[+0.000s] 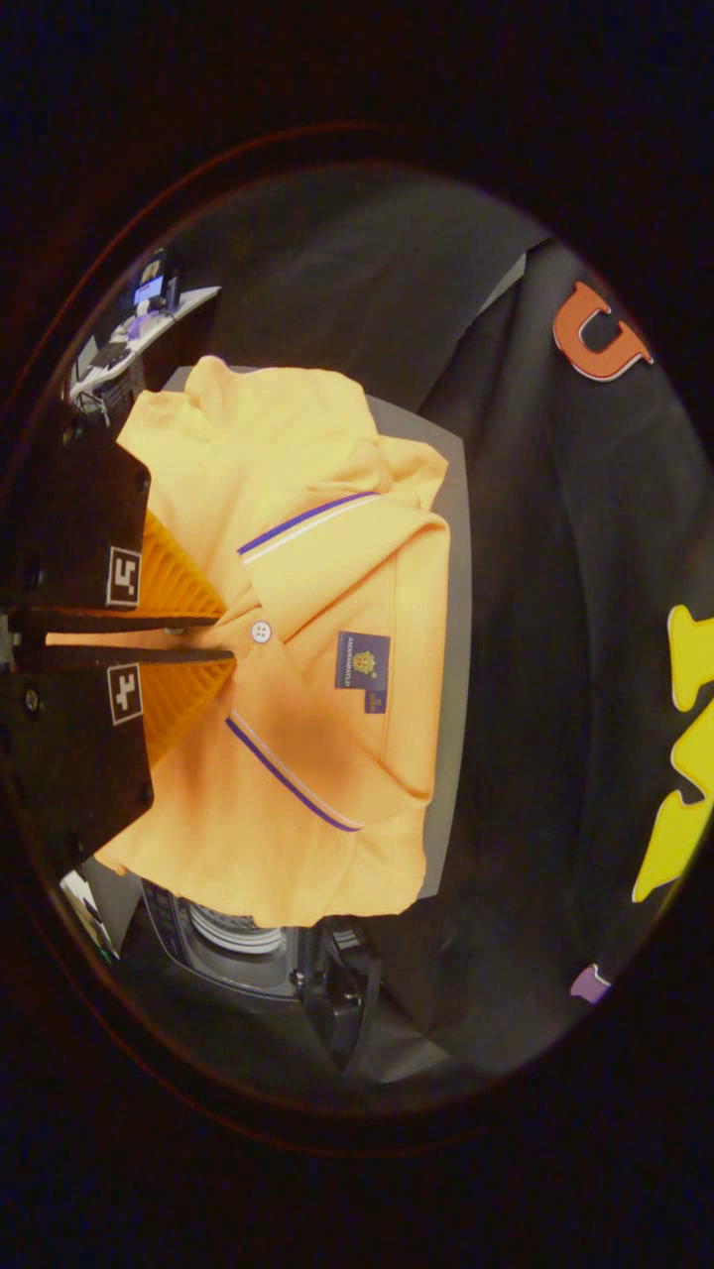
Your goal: Put the clothes into the washing machine and then close the washing machine lid.
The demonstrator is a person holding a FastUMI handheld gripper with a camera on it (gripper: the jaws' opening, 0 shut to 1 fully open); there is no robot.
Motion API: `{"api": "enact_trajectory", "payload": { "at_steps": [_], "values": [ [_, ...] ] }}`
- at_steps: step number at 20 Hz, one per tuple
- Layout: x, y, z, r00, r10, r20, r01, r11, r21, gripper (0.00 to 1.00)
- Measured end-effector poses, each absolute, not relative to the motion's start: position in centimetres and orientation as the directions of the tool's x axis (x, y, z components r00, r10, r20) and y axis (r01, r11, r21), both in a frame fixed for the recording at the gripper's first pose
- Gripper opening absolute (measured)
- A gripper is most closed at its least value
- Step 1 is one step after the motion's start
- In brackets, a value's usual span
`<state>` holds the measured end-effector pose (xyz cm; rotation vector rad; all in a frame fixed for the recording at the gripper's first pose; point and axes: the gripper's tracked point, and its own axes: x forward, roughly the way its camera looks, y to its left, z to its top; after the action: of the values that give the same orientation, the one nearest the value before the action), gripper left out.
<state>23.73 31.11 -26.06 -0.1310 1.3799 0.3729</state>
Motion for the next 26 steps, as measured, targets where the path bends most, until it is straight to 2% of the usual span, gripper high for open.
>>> {"api": "enact_trajectory", "payload": {
  "at_steps": [3, 11, 19, 26],
  "values": [
    [24.3, 31.4, -25.1, 0.192, 0.217, -0.957, -0.328, 0.934, 0.145, 0.08],
    [25.5, 31.0, -23.2, 0.338, 0.246, -0.908, -0.224, 0.959, 0.177, 0.08],
    [25.7, 29.7, -22.4, 0.446, 0.203, -0.871, -0.049, 0.978, 0.203, 0.08],
    [27.9, 28.5, -22.3, 0.542, 0.153, -0.827, 0.047, 0.976, 0.212, 0.08]
  ]
}}
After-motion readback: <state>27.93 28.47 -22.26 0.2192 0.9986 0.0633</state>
